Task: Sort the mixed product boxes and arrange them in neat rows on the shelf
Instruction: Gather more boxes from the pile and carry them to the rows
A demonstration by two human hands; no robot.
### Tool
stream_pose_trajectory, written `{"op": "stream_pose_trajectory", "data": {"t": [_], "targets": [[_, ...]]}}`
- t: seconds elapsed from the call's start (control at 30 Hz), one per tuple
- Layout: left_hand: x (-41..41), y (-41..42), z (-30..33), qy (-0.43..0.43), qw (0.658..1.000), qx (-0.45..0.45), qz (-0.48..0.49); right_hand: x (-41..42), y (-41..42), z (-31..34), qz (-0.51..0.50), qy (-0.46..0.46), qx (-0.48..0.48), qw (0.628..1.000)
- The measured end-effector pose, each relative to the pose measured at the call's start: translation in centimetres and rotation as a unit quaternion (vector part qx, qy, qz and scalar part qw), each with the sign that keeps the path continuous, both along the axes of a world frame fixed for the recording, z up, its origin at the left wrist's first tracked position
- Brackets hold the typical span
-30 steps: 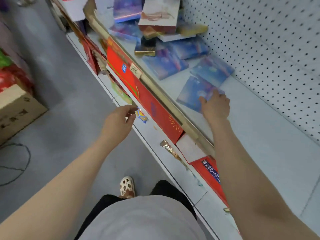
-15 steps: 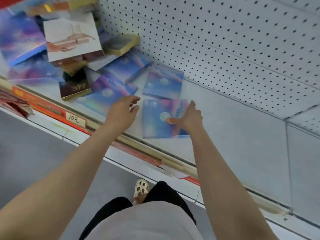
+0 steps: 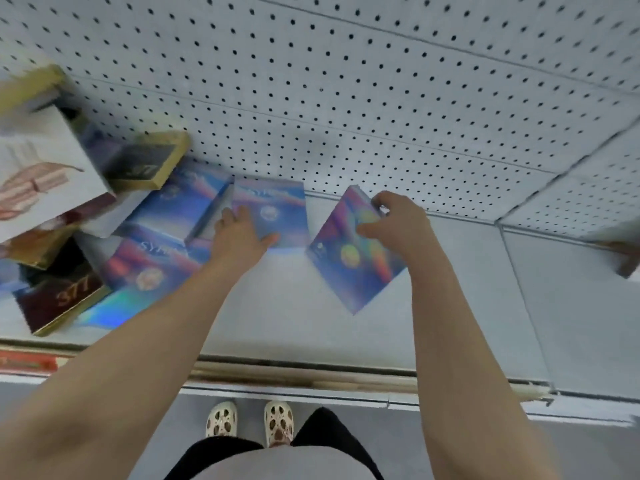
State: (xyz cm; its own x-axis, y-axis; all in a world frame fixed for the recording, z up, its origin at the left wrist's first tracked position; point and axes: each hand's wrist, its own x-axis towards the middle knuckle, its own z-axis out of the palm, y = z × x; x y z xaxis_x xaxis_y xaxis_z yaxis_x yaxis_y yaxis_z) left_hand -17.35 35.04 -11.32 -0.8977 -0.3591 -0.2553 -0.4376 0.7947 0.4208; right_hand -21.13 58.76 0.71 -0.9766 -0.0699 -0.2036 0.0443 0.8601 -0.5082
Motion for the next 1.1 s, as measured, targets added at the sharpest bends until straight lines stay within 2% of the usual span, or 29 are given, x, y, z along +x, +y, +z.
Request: {"op": "stream_pose_trajectory", "data": {"t": [0.07, 0.2, 0.27, 0.33, 0.43, 0.53, 0.67, 0.8, 0.93, 1.03, 1.1], "targets": [[-0.4, 0.0, -0.4, 0.006, 1.0, -0.011, -0.004, 0.2, 0.0, 0.4, -0.032, 0.026, 0.05, 0.998], [-1.3, 0.1, 0.0, 0.057, 0.997, 0.026, -0.033, 0.4, 1.8, 1.0, -0.003, -0.04, 0.121, 0.992], [-1.7, 0.7, 0.5, 0.039, 0.997, 0.045, -0.055, 0.9, 2.8, 1.0, -0.001, -0.055, 0.123, 0.991], [-2.0, 1.3, 1.0, -0.005, 0.998, 0.052, -0.046, 1.6, 3.6, 0.6, -0.031, -0.039, 0.072, 0.996], [-2.0, 1.2, 1.3, -0.017, 0.993, 0.119, 0.004, 2.6, 4.2, -0.4, -0.15, 0.019, -0.097, 0.984], [-1.7, 0.9, 1.5, 0.03, 0.966, 0.256, 0.025, 3.8, 3.5, -2.3, -0.247, 0.054, -0.246, 0.936], [-0.9, 1.2, 1.8, 0.08, 0.937, 0.335, 0.052, 4.8, 2.7, -5.5, -0.292, 0.045, -0.411, 0.862], [0.0, 2.1, 1.9, 0.118, 0.917, 0.371, 0.082, 4.6, 2.7, -6.5, -0.287, 0.04, -0.459, 0.84], [1.2, 2.0, 2.2, 0.149, 0.889, 0.42, 0.104, 5.3, 3.2, -6.1, -0.309, 0.093, -0.446, 0.835], [2.3, 1.7, 2.8, 0.141, 0.868, 0.466, 0.096, 7.8, 3.9, -5.5, -0.321, 0.137, -0.43, 0.833], [2.9, 2.1, 3.3, 0.125, 0.87, 0.469, 0.085, 10.3, 4.4, -5.1, -0.343, 0.167, -0.417, 0.825]]}}
